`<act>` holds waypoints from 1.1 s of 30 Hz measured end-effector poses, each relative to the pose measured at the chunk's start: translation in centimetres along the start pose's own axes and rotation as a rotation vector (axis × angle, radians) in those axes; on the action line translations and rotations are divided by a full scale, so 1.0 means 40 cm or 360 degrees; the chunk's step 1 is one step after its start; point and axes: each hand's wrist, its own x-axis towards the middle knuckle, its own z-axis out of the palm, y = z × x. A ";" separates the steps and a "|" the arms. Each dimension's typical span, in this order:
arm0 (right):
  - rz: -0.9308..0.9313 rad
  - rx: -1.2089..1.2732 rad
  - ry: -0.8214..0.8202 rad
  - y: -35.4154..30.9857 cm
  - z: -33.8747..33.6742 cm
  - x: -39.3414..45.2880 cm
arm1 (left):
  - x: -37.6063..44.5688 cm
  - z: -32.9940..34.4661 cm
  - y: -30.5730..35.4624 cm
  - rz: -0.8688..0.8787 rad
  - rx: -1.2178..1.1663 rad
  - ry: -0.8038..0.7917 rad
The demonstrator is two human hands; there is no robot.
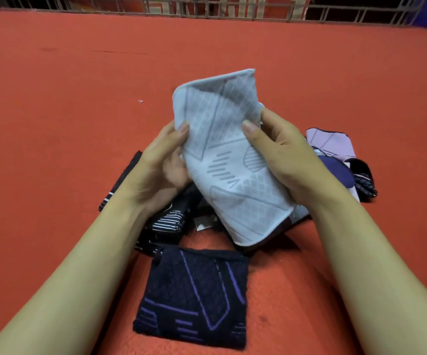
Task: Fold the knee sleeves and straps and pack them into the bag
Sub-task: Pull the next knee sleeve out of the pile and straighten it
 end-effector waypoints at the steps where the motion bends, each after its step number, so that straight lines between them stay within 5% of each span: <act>1: -0.0010 -0.0001 0.0010 -0.002 0.004 0.001 | -0.004 0.006 -0.005 -0.0068 0.0051 -0.0063; 10: 0.0310 -0.0538 -0.0118 0.009 0.028 -0.004 | 0.004 -0.003 -0.017 -0.0044 0.0093 0.0312; 15: 0.0128 -0.0609 -0.0291 0.005 0.028 -0.013 | -0.006 0.001 -0.009 -0.0004 0.0080 0.0350; 20: 0.0002 -0.0689 -0.0174 0.008 0.027 -0.008 | -0.009 0.023 -0.002 -0.0045 0.0003 0.0388; 33: 0.0101 -0.0816 -0.0231 0.001 0.024 -0.019 | 0.002 0.018 0.006 0.0053 -0.0526 0.0549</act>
